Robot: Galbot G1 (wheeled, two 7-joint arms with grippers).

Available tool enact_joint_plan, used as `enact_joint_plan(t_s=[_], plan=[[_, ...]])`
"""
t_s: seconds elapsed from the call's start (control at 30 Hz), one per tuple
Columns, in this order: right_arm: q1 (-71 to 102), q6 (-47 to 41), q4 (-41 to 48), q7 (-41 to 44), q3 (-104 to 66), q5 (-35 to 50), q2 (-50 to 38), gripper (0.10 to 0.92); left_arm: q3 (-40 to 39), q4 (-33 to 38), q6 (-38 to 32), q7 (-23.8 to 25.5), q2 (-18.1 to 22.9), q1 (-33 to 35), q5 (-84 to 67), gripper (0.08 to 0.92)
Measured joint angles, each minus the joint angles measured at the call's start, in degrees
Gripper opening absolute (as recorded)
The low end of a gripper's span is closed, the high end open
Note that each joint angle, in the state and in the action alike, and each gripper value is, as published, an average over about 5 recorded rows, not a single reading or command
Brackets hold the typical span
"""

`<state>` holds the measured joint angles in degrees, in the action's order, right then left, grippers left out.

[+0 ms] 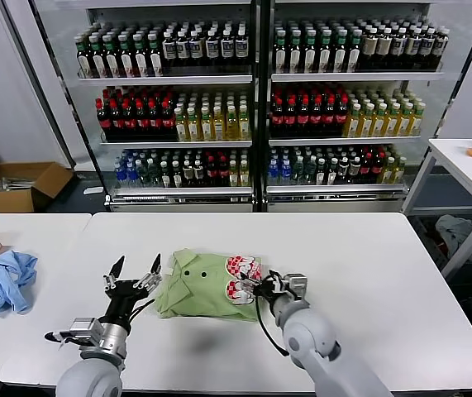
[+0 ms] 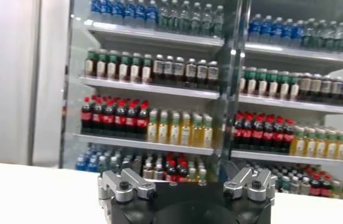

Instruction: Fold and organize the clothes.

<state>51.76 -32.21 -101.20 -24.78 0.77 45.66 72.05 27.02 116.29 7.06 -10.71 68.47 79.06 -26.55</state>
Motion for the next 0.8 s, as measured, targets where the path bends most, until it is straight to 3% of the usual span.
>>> enact_joint_plan(t_s=[0.3, 0.8], plan=[[-4.26, 0.26, 6.89, -1.67, 1.77, 3.04, 3.38, 0.577, 2.62, 0.48, -0.20, -0.24, -0.47, 2.43, -0.55, 0.823], [-6.99, 1.06, 11.31, -1.46, 1.80, 2.48, 3.18, 0.159, 3.09, 0.08, -0.36, -0.31, -0.92, 2.68, -1.15, 0.823]])
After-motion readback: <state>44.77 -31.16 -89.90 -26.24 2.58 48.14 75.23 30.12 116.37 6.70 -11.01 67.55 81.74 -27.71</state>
